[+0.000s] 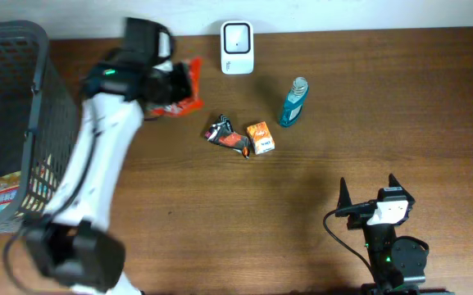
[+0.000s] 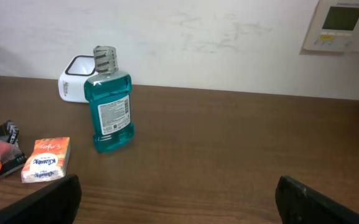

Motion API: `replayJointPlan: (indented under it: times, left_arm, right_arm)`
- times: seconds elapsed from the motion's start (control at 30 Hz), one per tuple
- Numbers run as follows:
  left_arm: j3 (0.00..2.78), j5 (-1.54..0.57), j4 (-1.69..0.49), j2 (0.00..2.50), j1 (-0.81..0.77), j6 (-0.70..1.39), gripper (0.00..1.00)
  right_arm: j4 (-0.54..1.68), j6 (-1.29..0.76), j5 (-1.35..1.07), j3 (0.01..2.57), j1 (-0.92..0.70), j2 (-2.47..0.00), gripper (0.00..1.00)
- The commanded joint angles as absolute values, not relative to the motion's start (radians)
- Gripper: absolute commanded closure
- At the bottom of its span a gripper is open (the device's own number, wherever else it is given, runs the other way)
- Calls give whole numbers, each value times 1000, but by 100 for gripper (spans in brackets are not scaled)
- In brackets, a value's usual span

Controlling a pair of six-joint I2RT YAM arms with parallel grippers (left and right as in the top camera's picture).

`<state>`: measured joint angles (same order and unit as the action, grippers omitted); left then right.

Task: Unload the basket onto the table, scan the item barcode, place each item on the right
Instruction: 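Carry the red snack bag to the table near the scanner and release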

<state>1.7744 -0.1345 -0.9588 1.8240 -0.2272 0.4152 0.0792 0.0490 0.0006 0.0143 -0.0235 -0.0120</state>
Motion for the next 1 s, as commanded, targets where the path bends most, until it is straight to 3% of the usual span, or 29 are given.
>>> replayJointPlan:
  times: [0.0,0.23,0.57,0.6,0.63,0.67,0.83,0.97]
  left_arm:
    - [1766,-1,-952,1947,-283,413,100]
    - [1766,25,-897,2130,-295,411,100]
    - [1766,-19,-809,2218,-303,223,98]
    - [1766,-19,-812,2218,-308,206,87]
    - [1766,-4,-813,2218,-315,203,31]
    - [1766,9,-813,2218,-316,203,19]
    - [1808,58,-865,2210,-299,203,11]
    - [1943,57,-980,2175,-284,204,11]
  right_arm:
    - [82,48,9,6,-33,-6,2]
    - [81,48,9,6,-33,-6,2]
    - [82,48,9,6,-33,-6,2]
    - [81,48,9,6,-33,-6,2]
    - [81,48,9,6,-33,-6,2]
    - [81,48,9,6,-33,-6,2]
    - [82,48,9,6,-33,-6,2]
    - [82,48,9,6,-33,-6,2]
